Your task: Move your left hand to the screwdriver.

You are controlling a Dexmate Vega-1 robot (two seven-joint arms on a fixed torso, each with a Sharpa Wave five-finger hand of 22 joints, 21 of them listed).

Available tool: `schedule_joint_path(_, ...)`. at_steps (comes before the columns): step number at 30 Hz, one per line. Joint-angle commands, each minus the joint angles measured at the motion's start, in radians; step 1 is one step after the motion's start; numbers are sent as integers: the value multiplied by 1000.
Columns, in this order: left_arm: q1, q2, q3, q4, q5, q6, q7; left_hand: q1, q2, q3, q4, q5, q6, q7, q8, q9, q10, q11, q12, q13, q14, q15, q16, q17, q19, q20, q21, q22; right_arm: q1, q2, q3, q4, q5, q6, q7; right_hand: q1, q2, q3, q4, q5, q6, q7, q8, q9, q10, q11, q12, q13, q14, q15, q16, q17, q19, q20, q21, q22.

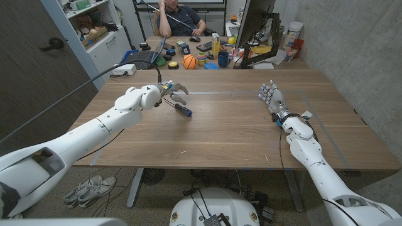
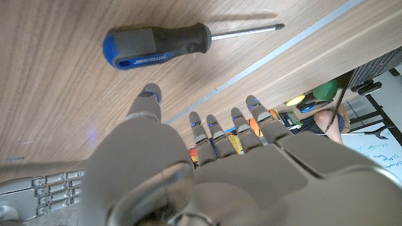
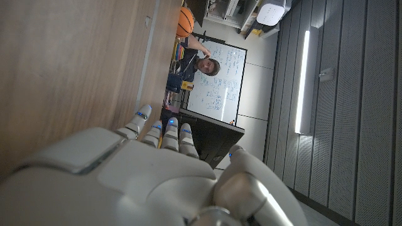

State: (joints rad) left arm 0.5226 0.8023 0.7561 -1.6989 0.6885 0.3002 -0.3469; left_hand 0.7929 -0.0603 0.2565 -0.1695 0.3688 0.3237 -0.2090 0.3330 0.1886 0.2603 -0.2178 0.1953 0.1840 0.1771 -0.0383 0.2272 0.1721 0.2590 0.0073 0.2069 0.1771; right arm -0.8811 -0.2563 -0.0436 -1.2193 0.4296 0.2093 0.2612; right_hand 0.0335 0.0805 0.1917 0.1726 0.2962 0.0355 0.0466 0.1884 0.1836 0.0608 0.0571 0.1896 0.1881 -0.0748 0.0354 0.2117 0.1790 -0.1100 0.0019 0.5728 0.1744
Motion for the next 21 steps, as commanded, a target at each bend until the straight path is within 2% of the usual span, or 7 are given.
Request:
schedule_joint_path(1,-9,-9,6,9,11,0,-17,19,-3,10,3,-5,11,-5,2,2,10,3,-3,4,11,-149,-4,3,1,-8,-1,3,13,2,-1,22,-3,3,8,-14,40,-3,-2,1,-4,7,0,4,1,6,3,2,4,2,1,2,3,0,-7,2)
schedule_joint_path(21,-28,-27,16,42,2,-18,-18,30,-4,11,11,-14,11,-5,-6,3,7,4,-9,4,8,-149,-13,4,-2,-26,-4,4,49,12,-6,85,-11,9,27,-15,41,-6,-2,1,-5,9,0,3,2,8,3,2,2,1,-1,2,5,0,-14,2)
